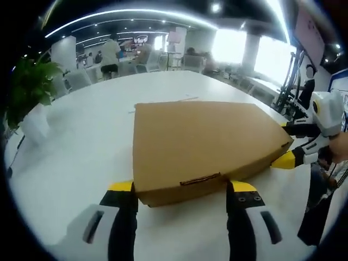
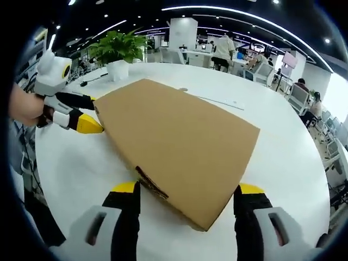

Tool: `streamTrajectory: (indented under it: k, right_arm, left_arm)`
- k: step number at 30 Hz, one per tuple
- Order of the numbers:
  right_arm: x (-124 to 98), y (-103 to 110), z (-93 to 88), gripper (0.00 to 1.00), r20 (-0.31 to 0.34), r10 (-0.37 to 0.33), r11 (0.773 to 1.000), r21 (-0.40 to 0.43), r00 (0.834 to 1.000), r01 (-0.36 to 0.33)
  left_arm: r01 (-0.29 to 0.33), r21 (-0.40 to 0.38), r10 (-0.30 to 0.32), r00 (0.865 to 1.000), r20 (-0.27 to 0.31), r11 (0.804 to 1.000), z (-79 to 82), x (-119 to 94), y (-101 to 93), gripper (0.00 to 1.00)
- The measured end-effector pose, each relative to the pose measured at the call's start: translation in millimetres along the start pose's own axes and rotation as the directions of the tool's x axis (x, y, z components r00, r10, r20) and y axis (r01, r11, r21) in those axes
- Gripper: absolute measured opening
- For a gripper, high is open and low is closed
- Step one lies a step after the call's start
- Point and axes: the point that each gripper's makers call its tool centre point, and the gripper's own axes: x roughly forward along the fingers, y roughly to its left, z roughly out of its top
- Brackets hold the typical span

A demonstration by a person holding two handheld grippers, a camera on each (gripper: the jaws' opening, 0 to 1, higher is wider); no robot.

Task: Operate the shoe box by opening the lid, removing the specified soft item, and placing it in the target area until the item is outside and the box remains undamaged.

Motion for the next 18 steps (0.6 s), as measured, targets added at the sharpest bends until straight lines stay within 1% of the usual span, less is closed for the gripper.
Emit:
streamTrajectory:
  k: [6,8,11,15,18]
  right_arm:
    - [-6.8,-1.7,-3.3,0.65,0.014,0.009,1.000,0.006,1.000,-0.009]
    - [-8.3,-4.1,-5.4,0.61,0.009,0.020,1.000,-0.003,1.000,-0.020]
    - [-8.4,-3.3,-5.3,0.60,0.011,0.028,1.000,-0.001,1.000,-0.028]
    - [-8.5,-2.4,-6.4,0.60,0.005,0.018,1.000,-0.001,1.000,-0.018]
    - [-9.9,-2.5,-7.7,0.60,0.017,0.024,1.000,-0.004,1.000,-0.024]
  left_arm:
    - [-0.018,-0.020,0.018,1.000,0.003,1.000,-2.8,-3.5,-2.2,0.67]
    - [-0.023,-0.028,0.023,1.000,0.005,0.999,-3.9,-4.6,-3.0,0.66]
    - [-0.027,-0.036,0.027,1.000,-0.001,0.999,-4.6,-4.7,-3.5,0.66]
    - [-0.035,-0.042,0.035,0.999,-0.001,0.999,-6.4,-5.2,-4.6,0.66]
    - [-0.048,-0.054,0.048,0.999,0.000,0.997,-9.9,-8.4,-7.5,0.66]
